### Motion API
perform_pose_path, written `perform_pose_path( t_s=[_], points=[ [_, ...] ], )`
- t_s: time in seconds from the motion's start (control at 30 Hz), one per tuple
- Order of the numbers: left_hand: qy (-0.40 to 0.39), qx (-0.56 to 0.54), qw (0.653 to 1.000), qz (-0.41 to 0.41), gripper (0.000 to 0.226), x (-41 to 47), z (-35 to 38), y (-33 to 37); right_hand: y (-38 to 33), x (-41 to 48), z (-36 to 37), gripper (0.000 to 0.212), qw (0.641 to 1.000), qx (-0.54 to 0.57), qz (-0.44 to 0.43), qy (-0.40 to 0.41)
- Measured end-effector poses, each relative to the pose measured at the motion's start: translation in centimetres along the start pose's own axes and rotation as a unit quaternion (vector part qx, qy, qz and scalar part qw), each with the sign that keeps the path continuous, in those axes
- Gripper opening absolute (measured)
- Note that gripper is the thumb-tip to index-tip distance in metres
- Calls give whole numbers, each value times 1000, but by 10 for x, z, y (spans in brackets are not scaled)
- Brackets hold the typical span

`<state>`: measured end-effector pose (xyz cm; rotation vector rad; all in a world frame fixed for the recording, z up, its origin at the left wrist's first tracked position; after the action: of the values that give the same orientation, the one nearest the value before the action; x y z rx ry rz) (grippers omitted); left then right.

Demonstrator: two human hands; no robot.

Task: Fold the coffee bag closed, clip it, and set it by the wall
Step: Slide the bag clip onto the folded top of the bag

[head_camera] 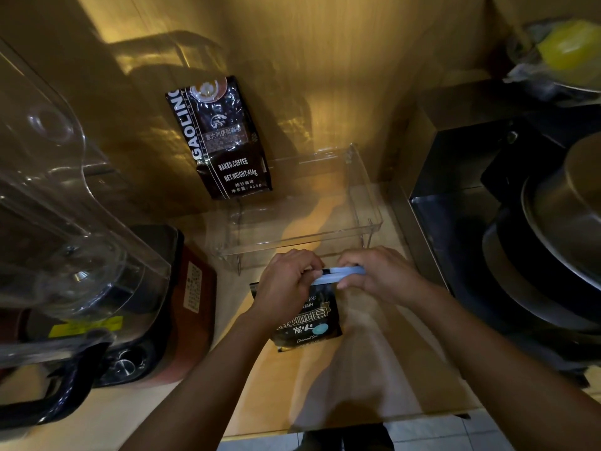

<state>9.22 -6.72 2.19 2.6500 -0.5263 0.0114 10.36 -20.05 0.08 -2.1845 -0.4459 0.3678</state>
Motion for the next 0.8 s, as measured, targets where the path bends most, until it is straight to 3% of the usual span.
perform_pose_path(
  t_s=[0.13,0.33,0.63,0.8],
  points=[
    [20,79,996,34,11,-7,0,13,-14,6,13,20,1000,3,-20,-20],
    [29,139,989,29,15,-9,-1,14,-2,7,10,25,999,-32,17,31],
    [22,86,996,23,9,-6,-3,9,29,-11,-5,21,974,211,62,51],
    [3,69,998,8,6,-5,1,4,26,-12,-2,12,968,236,57,69]
  ],
)
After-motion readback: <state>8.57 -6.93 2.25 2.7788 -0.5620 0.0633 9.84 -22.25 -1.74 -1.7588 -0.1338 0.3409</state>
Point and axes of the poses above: each hand's wrist, its own x-axis towards the middle knuckle, its own z-axis out of the palm, y = z × x, the point moved 7 cm from there along x, towards the middle knuckle, and after that the axes turned 13 degrees about x, right-handed, at the moved point
